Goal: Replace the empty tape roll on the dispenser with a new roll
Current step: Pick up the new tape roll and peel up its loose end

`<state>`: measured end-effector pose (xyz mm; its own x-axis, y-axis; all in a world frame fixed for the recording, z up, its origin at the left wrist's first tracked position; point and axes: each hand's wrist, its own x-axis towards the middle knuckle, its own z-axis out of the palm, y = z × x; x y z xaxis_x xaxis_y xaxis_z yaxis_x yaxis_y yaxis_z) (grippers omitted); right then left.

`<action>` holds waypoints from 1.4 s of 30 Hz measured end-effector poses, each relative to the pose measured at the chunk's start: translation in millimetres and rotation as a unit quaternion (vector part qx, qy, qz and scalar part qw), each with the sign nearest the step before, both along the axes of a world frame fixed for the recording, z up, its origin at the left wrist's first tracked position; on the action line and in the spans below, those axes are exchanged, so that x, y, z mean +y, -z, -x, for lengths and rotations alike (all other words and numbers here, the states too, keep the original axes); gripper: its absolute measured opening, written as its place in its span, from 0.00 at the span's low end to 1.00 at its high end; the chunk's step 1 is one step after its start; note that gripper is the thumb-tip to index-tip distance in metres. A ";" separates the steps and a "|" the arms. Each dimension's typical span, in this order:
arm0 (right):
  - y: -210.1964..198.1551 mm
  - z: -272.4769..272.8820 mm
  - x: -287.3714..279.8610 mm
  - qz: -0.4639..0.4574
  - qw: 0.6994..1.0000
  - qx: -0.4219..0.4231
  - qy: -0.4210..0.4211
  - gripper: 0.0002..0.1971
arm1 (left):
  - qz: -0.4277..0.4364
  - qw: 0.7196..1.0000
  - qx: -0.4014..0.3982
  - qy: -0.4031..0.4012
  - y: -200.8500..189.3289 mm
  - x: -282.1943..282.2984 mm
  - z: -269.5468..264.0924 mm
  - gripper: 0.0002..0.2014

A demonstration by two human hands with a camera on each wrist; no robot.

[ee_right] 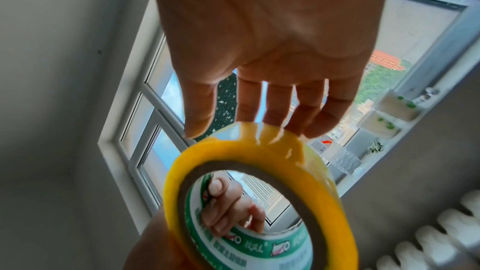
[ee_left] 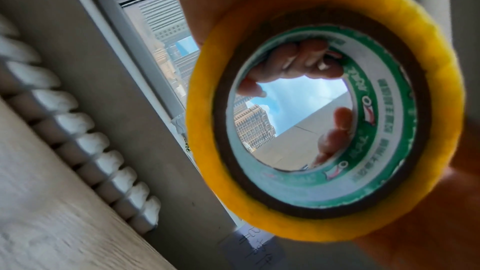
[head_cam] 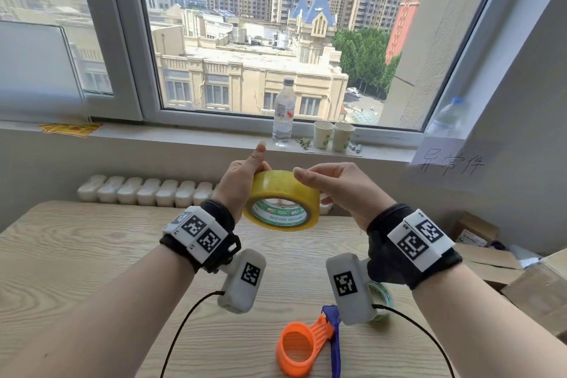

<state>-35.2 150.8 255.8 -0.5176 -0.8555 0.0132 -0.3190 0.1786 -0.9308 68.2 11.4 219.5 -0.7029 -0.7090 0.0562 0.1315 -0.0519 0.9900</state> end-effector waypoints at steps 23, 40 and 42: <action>2.5 5.6 0.3 -0.015 0.992 -0.114 -0.046 0.09 | 0.026 0.999 0.000 0.038 -2.1 5.4 7.8 0.25; 13.8 19.9 2.6 0.037 0.977 -0.186 -0.098 0.34 | -0.165 0.982 0.024 0.090 -2.1 0.9 7.5 0.19; 13.6 19.7 3.4 0.043 0.977 -0.191 -0.081 0.24 | -0.148 0.985 0.005 0.086 -1.6 -1.1 8.0 0.21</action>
